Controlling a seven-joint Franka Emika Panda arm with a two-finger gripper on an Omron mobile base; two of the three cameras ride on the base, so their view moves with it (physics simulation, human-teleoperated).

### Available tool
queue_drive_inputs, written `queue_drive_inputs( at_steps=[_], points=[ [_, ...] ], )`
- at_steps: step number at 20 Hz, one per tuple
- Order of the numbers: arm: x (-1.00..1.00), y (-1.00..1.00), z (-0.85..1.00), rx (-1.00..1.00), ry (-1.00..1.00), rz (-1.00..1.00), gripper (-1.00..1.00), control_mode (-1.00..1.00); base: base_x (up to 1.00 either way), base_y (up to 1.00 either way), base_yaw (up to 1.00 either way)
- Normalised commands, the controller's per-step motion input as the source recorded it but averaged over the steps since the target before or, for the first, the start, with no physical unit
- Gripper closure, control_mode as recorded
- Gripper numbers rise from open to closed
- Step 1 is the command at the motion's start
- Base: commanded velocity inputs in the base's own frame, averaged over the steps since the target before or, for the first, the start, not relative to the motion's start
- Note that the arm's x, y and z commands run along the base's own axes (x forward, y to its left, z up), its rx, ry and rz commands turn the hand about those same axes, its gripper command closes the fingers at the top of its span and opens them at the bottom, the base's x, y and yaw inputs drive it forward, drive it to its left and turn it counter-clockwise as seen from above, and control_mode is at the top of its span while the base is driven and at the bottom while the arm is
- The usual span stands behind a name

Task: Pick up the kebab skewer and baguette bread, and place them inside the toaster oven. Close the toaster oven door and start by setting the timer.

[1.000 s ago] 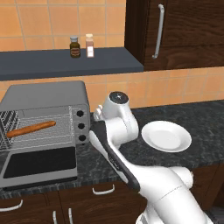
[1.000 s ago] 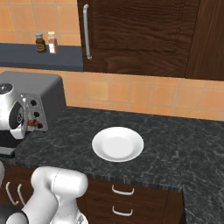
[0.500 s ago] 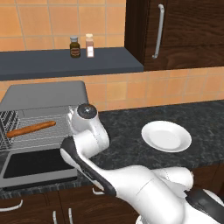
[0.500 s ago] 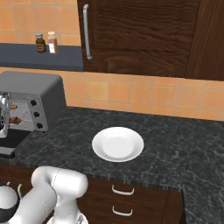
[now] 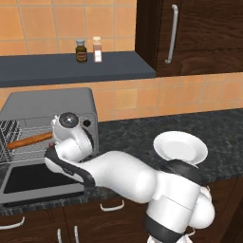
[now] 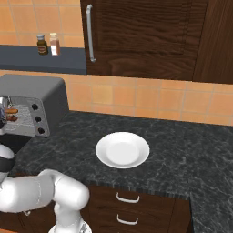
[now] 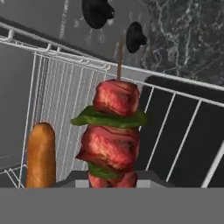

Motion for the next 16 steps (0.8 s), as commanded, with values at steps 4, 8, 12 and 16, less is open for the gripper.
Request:
queue_drive_inputs(
  at_steps=[4, 8, 12, 16],
  points=[
    [0.86, 0.38, -0.45, 0.00, 0.00, 0.00, 1.00, -1.00, 0.00, 0.00, 0.00],
    [0.31, 0.32, -0.07, 0.00, 0.01, -0.01, 1.00, -1.00, 0.00, 0.00, 0.00],
    [0.13, 0.25, 0.00, 0.00, 0.05, 0.00, -1.00, -1.00, 0.00, 0.00, 0.00],
    [0.00, 0.00, 0.00, 0.00, 0.00, 0.00, -1.00, -1.00, 0.00, 0.00, 0.00]
  ],
)
